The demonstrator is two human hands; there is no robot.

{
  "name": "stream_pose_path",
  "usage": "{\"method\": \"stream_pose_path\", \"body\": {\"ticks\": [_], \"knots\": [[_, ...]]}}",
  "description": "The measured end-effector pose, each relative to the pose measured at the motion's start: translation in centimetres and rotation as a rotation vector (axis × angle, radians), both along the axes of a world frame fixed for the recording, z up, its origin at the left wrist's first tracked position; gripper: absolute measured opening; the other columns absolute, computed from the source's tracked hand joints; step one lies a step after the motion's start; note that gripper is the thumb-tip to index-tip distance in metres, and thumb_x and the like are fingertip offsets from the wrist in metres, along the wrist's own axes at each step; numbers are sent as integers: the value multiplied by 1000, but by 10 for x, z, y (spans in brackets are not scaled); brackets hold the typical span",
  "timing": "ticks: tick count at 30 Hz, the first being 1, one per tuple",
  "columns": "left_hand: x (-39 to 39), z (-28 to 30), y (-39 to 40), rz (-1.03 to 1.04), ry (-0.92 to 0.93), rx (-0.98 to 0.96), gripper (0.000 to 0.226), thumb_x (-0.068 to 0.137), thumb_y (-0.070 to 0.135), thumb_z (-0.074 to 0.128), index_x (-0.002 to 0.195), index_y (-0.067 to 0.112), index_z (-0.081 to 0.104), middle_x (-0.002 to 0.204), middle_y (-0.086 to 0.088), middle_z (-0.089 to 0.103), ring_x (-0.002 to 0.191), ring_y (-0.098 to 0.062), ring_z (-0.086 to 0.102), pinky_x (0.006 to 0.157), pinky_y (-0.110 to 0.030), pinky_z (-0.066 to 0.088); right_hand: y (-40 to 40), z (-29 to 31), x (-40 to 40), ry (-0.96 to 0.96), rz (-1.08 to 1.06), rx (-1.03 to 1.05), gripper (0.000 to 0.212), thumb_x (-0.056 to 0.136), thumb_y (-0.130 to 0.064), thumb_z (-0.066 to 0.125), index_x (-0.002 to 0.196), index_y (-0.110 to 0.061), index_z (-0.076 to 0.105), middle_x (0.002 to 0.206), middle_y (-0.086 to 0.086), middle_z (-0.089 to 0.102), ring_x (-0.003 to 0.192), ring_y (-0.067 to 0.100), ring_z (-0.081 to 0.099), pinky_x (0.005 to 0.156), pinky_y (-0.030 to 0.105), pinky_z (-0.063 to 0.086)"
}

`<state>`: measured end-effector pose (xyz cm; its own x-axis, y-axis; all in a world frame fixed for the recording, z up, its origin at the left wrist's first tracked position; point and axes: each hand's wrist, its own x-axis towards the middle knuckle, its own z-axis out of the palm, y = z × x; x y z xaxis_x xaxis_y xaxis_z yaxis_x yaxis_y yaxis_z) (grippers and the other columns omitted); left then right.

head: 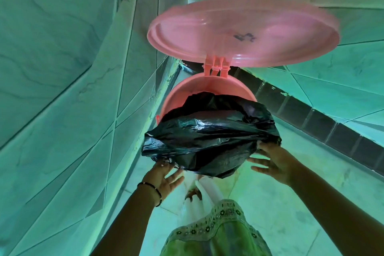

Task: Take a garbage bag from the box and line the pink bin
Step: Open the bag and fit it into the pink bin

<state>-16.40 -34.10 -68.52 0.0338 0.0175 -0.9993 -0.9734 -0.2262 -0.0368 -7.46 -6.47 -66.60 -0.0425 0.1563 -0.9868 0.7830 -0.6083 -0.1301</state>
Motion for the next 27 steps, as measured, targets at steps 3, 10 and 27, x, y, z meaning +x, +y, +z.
{"method": "stream_pose_path", "body": {"ticks": [3,10,27], "knots": [[-20,-5,3,-20,95,-56,28,98,11,39,124,16,48,143,-11,45,119,-35,49,92,-50,42,12,-11,-12,15,-97,60,31,96,-21,47,126,-10,45,106,14,59,97,33,58,89,48,45],[-74,-16,20,-183,306,-115,51,101,25,29,148,35,10,139,-11,48,114,-32,53,89,-44,42,45,-21,-50,-28,512,326,32,97,-37,41,125,-23,51,64,12,53,52,20,45,56,25,36],[-109,-4,28,-420,300,-367,10,94,15,51,91,7,56,46,-7,60,24,-10,49,38,-22,44,51,-13,-117,234,-68,248,14,95,-18,49,82,-17,52,60,3,57,50,13,40,48,25,31]]}}
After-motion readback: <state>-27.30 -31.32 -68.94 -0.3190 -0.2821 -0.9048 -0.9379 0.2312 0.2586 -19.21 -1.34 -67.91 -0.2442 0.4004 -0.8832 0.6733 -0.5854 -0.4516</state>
